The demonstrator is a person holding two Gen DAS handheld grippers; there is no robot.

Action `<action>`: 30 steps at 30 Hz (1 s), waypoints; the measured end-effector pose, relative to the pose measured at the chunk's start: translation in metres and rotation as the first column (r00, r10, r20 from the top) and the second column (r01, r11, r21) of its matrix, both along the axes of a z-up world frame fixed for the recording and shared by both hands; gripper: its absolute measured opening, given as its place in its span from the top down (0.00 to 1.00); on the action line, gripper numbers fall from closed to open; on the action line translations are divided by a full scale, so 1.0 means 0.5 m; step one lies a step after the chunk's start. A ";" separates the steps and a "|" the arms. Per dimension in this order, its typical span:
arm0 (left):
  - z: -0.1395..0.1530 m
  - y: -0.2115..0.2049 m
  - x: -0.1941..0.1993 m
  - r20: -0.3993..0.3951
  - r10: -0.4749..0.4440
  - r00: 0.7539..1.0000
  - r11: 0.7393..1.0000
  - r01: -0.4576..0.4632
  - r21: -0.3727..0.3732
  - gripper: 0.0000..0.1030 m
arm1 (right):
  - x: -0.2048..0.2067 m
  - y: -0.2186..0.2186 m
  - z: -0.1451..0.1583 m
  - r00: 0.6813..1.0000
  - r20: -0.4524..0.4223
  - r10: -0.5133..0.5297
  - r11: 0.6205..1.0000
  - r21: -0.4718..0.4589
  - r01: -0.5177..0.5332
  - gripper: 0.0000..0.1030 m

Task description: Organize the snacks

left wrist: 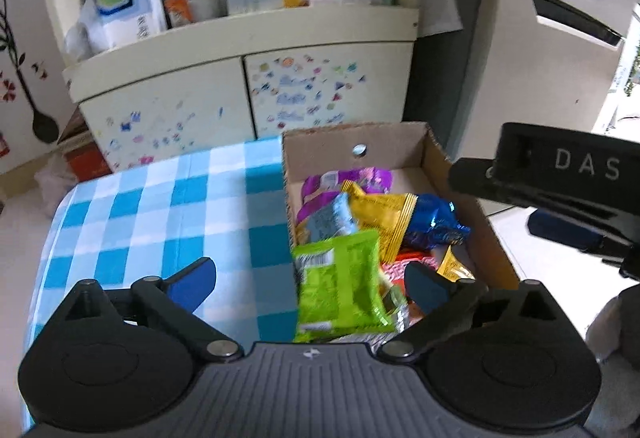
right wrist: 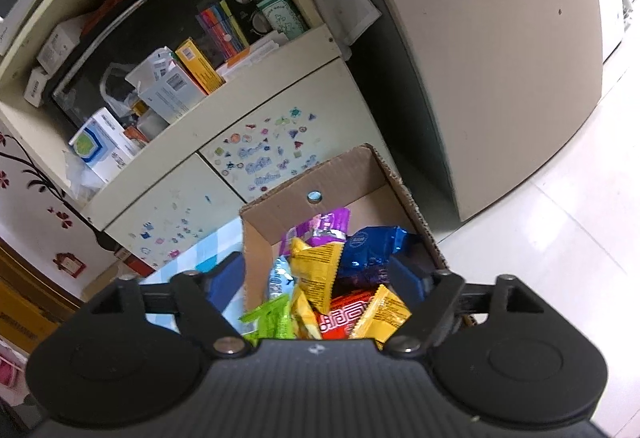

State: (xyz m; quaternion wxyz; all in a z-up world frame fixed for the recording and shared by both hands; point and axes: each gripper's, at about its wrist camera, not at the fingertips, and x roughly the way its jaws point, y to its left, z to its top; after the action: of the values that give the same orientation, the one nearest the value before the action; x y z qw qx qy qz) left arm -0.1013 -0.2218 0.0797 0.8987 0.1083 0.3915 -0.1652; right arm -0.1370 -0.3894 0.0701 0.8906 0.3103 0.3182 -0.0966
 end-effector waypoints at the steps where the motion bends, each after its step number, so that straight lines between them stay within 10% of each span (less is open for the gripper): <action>1: -0.001 0.004 0.000 -0.006 0.007 1.000 1.000 -0.007 0.001 0.01 | 0.000 0.003 0.000 1.000 -0.002 -0.001 1.000 -0.017 0.001 0.21; 30: 0.025 0.065 -0.045 -0.096 0.059 0.994 0.998 -0.056 0.040 0.00 | -0.030 0.061 -0.027 0.987 -0.158 -0.022 0.949 -0.313 -0.029 0.13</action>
State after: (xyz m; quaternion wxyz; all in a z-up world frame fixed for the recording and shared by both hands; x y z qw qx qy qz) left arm -0.1239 -0.1892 0.0924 0.8808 0.1055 0.4408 -0.1370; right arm -0.1518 -0.3587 0.0568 0.9003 0.1553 0.3698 -0.1690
